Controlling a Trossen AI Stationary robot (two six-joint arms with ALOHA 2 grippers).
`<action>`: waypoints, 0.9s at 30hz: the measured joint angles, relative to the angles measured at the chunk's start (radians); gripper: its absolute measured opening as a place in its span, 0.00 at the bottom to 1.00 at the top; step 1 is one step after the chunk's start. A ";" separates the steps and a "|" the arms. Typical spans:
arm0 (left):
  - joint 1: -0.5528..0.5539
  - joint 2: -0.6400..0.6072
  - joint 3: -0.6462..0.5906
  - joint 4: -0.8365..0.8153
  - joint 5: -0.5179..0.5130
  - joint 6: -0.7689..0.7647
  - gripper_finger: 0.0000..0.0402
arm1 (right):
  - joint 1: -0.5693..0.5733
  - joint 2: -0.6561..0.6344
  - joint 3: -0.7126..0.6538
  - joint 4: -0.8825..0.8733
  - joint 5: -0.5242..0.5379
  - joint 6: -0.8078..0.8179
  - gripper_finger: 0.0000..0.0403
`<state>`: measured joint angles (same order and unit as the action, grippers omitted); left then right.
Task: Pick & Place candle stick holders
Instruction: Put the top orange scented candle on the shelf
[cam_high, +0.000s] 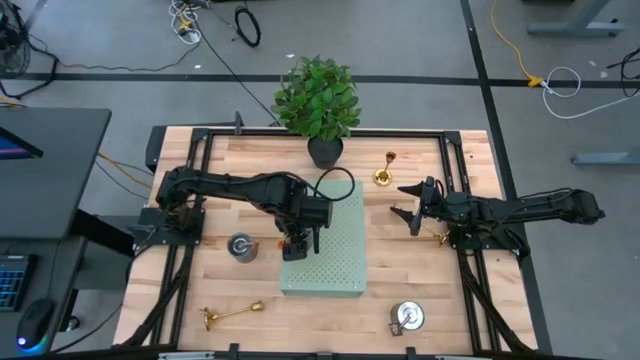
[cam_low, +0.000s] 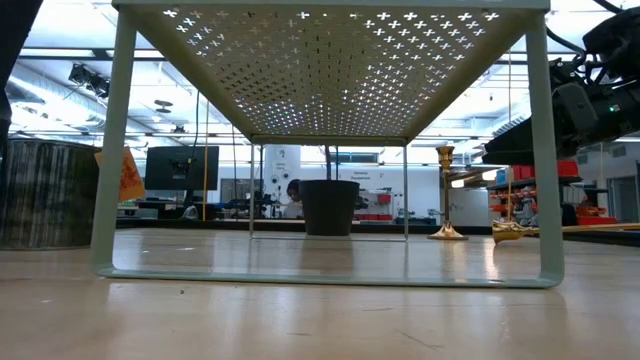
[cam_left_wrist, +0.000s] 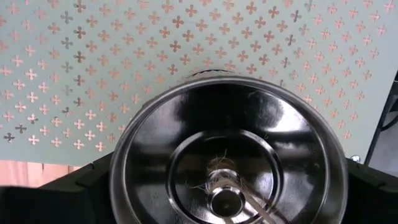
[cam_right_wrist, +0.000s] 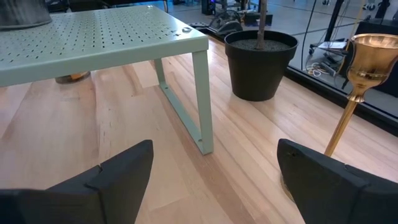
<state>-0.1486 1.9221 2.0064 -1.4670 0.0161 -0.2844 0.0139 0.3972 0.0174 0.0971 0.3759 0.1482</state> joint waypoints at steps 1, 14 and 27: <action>0.000 0.000 0.000 0.000 0.000 0.000 0.94 | 0.000 0.000 0.000 0.000 0.000 0.000 0.86; 0.001 0.000 -0.002 -0.005 -0.005 0.007 0.98 | 0.000 0.000 0.000 0.000 0.000 0.000 0.86; 0.001 0.000 -0.002 0.003 -0.001 0.009 0.98 | 0.000 0.000 0.000 0.000 0.000 0.000 0.86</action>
<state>-0.1478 1.9221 2.0048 -1.4635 0.0151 -0.2756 0.0139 0.3973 0.0174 0.0971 0.3756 0.1482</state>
